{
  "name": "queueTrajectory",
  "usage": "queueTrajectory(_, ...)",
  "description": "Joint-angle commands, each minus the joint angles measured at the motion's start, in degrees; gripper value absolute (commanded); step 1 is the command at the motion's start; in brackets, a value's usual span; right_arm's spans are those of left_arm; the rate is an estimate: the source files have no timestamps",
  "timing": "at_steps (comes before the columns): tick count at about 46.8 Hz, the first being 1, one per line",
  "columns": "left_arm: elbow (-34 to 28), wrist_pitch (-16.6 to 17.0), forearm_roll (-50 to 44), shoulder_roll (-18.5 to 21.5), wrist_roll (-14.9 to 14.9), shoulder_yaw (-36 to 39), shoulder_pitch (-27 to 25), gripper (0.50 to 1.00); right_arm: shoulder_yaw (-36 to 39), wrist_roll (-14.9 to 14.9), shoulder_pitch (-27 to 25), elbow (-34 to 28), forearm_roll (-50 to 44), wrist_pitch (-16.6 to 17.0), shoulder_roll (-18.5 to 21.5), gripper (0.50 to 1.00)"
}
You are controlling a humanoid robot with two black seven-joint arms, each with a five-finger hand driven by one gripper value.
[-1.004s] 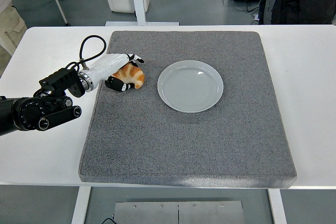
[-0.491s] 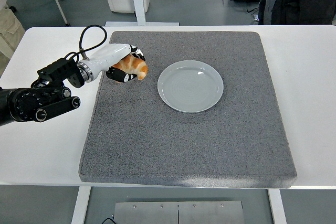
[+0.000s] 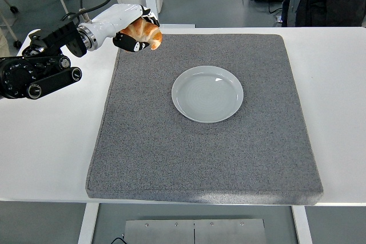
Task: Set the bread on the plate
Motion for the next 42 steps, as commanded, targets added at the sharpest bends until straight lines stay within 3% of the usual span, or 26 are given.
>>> queueTrajectory(1,0.0,0.0,0.0,0.0,-0.6,0.1,-1.2,0.5,0.0,0.0,0.0,0.0,0.0,0.0,0.0,1.0)
queueTrajectory(31,0.3,-5.2,-0.2,-1.0,-0.6,-0.4,-9.4,0.5,0.0,0.0,0.0,0.0,0.0,0.0,0.0,1.0)
queueTrajectory(42,0.6,-5.2,-0.2,-6.7,-0.6,-0.2,-10.5,0.5,0.0,0.0,0.0,0.0,0.0,0.0,0.0,1.0)
